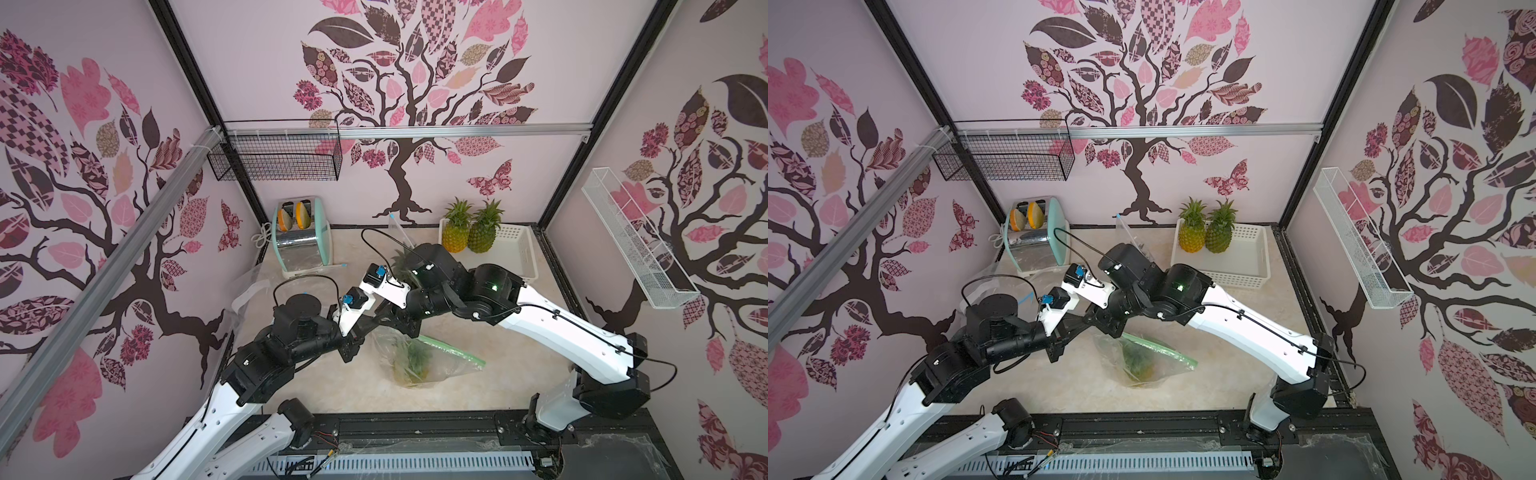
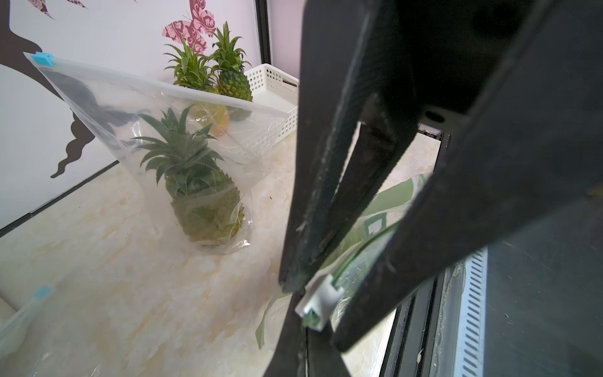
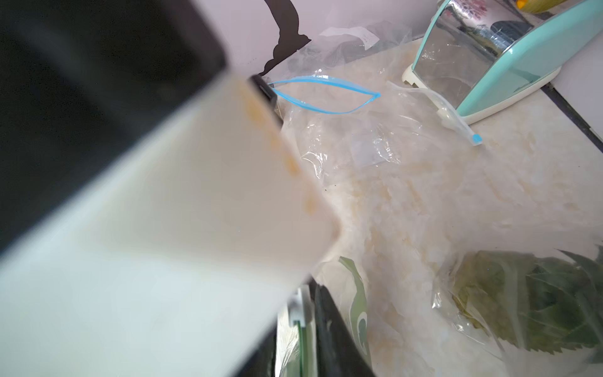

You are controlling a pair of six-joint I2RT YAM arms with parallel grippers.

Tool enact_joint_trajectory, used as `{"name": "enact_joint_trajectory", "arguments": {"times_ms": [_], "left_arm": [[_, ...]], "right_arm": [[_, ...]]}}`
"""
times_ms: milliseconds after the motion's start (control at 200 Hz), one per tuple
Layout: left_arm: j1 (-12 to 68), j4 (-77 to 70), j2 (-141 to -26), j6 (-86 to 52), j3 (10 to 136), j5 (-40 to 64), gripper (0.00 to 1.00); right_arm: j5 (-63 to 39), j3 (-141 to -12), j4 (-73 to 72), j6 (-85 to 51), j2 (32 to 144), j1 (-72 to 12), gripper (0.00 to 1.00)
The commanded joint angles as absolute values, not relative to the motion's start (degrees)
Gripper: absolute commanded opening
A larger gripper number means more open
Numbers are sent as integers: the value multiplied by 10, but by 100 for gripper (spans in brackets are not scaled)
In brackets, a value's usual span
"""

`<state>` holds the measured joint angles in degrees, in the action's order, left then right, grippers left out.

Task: Open the zip-top bag and take out the pineapple
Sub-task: Unzip the zipper on the zipper food storage bag.

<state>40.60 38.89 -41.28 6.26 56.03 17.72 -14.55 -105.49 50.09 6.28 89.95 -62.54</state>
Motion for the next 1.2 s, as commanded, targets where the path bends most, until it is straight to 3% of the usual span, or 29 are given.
{"name": "enact_joint_trajectory", "arguments": {"times_ms": [0, 165, 465, 1195], "left_arm": [[405, 391, -404, 59, 571, 190, 0], [405, 392, -398, 60, 571, 188, 0], [405, 391, -390, 57, 569, 186, 0], [405, 339, -361, 25, 541, 98, 0]], "right_arm": [[-138, -1069, 511, 62, 896, -628, 25], [-139, -1069, 509, 61, 900, -628, 26], [-133, -1062, 501, 58, 891, -628, 9], [-96, -1011, 493, 68, 852, -619, 3]]}}
